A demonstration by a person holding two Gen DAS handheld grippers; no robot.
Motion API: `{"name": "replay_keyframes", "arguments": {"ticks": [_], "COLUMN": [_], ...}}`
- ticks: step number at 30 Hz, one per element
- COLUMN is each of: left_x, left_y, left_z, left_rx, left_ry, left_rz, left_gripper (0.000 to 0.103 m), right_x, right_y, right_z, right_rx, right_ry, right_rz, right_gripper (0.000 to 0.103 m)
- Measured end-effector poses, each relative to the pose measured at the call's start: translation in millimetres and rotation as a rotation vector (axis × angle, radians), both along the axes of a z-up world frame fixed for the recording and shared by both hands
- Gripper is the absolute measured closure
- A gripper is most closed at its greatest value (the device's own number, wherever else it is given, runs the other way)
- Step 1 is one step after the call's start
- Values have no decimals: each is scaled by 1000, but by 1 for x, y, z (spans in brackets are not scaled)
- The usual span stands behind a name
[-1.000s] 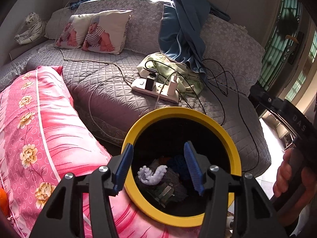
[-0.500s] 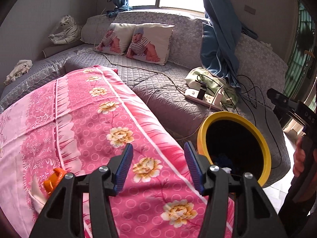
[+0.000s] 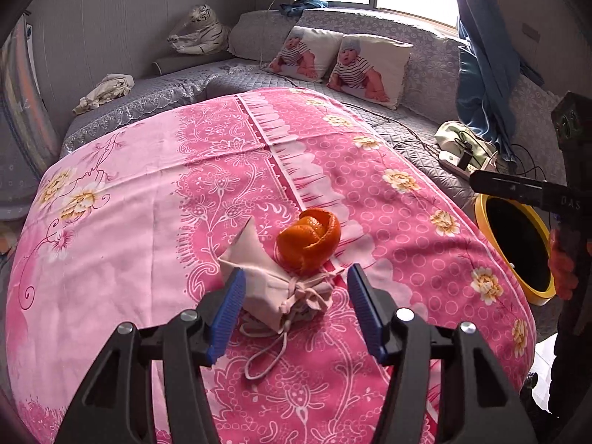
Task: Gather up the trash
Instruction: 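Move both open tools back to the beige pouch and orange on the bed, then grasp the beige drawstring pouch with the left tool while the right tool grasps the orange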
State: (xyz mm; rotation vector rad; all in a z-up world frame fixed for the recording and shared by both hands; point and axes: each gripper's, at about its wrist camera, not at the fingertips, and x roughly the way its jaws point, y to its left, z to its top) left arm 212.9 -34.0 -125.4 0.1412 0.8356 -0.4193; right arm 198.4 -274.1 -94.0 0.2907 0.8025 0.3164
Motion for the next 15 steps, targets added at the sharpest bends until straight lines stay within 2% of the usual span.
{"name": "replay_keyframes", "arguments": {"ticks": [8, 15], "left_x": [8, 17], "left_y": [18, 21], "left_z": [-18, -24], "left_rx": [-12, -36], "left_ry": [41, 69], "left_rz": [14, 7], "left_gripper": [49, 49], "right_x": [39, 61], "right_y": [73, 94], "right_z": [-13, -32], "right_rx": [9, 41], "right_ry": [93, 182], "right_rz": [176, 223], "right_gripper": [44, 44]}}
